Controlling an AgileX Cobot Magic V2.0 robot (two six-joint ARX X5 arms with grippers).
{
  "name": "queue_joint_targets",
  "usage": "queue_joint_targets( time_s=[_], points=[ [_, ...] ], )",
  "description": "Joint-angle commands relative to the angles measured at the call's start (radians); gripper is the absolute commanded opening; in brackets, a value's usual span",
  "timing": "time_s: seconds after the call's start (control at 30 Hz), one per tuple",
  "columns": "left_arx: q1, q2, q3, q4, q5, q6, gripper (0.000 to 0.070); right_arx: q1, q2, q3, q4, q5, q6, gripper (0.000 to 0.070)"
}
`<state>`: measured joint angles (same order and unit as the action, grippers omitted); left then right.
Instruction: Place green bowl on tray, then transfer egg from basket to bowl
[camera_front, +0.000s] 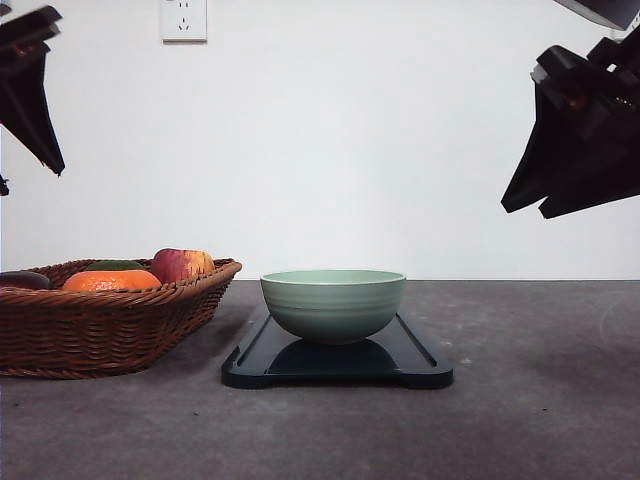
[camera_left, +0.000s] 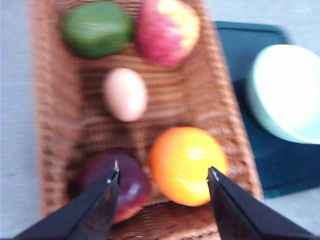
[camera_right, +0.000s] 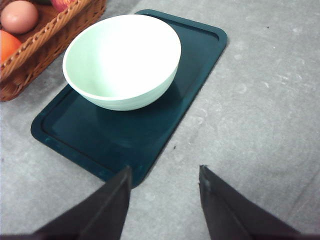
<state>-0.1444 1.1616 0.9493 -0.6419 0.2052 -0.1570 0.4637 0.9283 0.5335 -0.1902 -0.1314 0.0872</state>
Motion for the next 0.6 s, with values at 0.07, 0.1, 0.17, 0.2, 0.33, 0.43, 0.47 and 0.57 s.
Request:
queue_joint_targets(
  time_s=[0.07, 0.1, 0.17, 0.2, 0.33, 0.43, 0.47, 0.57],
  points=[
    [-0.002, 0.108, 0.099, -0.026, -0.006, 0.008, 0.0351, 0.005, 0.007, 0.003, 0.010, 0.001, 0.014, 0.0265],
    [-0.002, 0.136, 0.122, -0.034, -0.007, 0.004, 0.0351, 0.005, 0.007, 0.003, 0.010, 0.001, 0.014, 0.0265],
    [-0.002, 0.193, 0.169, -0.053, -0.008, -0.015, 0.0350, 0.005, 0.007, 0.003, 0.008, 0.001, 0.015, 0.0265],
    [-0.002, 0.220, 0.191, -0.063, -0.013, -0.023, 0.0350, 0.005, 0.007, 0.003, 0.004, 0.001, 0.015, 0.0265],
    [-0.007, 0.341, 0.292, -0.106, -0.067, -0.022, 0.0350, 0.005, 0.007, 0.003, -0.007, 0.001, 0.017, 0.0265],
    [-0.018, 0.418, 0.353, -0.113, -0.081, -0.015, 0.0352, 0.005, 0.007, 0.003, -0.012, 0.001, 0.017, 0.0265],
    [-0.021, 0.440, 0.371, -0.115, -0.084, -0.015, 0.0354, 0.005, 0.007, 0.003, -0.013, 0.001, 0.018, 0.0265],
    [-0.037, 0.501, 0.413, -0.114, -0.106, -0.012, 0.0367, 0.005, 0.007, 0.003, -0.013, 0.001, 0.018, 0.0265]
  ],
)
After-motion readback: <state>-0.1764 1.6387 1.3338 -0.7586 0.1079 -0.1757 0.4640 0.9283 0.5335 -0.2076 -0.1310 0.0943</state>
